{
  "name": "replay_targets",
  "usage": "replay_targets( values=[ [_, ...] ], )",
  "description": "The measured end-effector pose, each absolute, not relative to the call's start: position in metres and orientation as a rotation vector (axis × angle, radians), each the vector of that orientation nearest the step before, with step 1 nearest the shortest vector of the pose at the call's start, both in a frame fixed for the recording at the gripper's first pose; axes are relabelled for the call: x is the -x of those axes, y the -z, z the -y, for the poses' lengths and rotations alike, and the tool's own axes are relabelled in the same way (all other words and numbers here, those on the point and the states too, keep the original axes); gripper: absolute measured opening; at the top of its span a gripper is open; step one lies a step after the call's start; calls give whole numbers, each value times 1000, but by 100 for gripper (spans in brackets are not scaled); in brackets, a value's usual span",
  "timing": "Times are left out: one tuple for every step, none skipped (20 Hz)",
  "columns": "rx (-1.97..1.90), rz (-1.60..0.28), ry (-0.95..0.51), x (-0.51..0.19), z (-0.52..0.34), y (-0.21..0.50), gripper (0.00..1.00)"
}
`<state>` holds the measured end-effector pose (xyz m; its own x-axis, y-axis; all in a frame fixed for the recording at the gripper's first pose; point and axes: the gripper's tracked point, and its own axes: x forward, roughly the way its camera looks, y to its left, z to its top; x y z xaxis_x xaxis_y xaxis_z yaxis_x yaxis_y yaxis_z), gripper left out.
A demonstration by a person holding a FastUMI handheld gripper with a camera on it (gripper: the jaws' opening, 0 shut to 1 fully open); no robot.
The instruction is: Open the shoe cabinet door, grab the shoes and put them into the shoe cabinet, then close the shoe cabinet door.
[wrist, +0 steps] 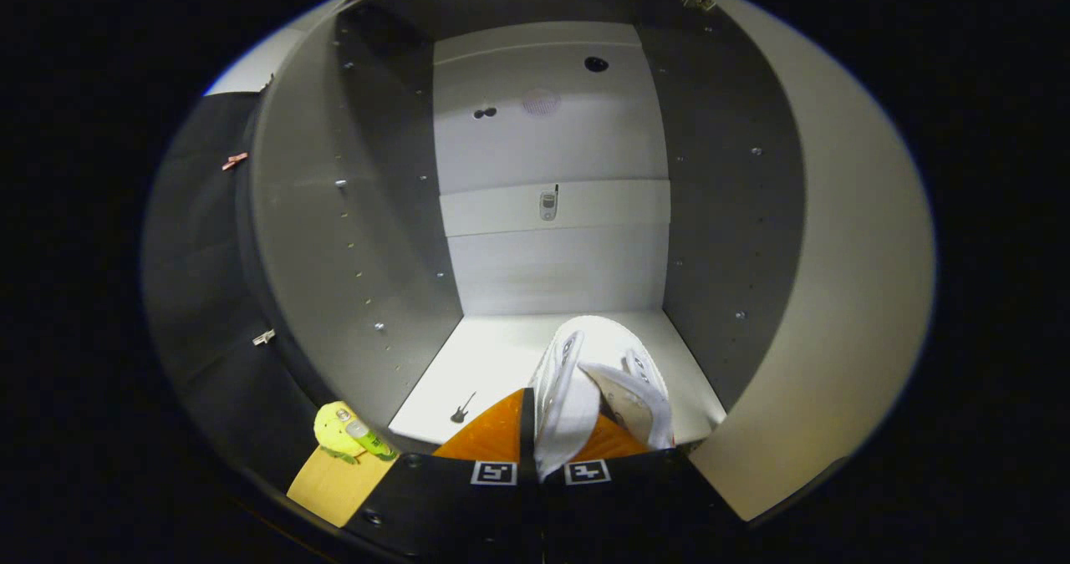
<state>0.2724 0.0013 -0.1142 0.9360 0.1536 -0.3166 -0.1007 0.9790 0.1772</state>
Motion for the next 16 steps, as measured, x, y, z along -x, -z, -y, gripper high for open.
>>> replay_targets(
  values=[
    [-154,-343,-123,-289,2,119,6],
    [-150,-354,-117,-305,2,126,6],
    [-150,-363,-116,-318,1,131,6],
    [-156,-378,-113,-336,-1,139,6],
    [-161,-392,-113,-347,-2,146,6],
    [-159,-398,-114,-359,-3,151,6],
    [-147,-404,-118,-370,-6,156,6],
    [-131,-412,-122,-382,-9,162,6],
    [-119,-419,-123,-392,-12,167,6],
    [-117,-426,-119,-403,-16,172,5],
    [-120,-435,-114,-410,-19,177,6],
    [-121,-437,-108,-416,-22,181,6],
    [-117,-441,-97,-420,-23,186,6],
    [-110,-443,-84,-424,-25,188,5],
    [-99,-437,-77,-427,-26,188,5],
    [-90,-441,-77,-427,-29,191,5]
  ],
)
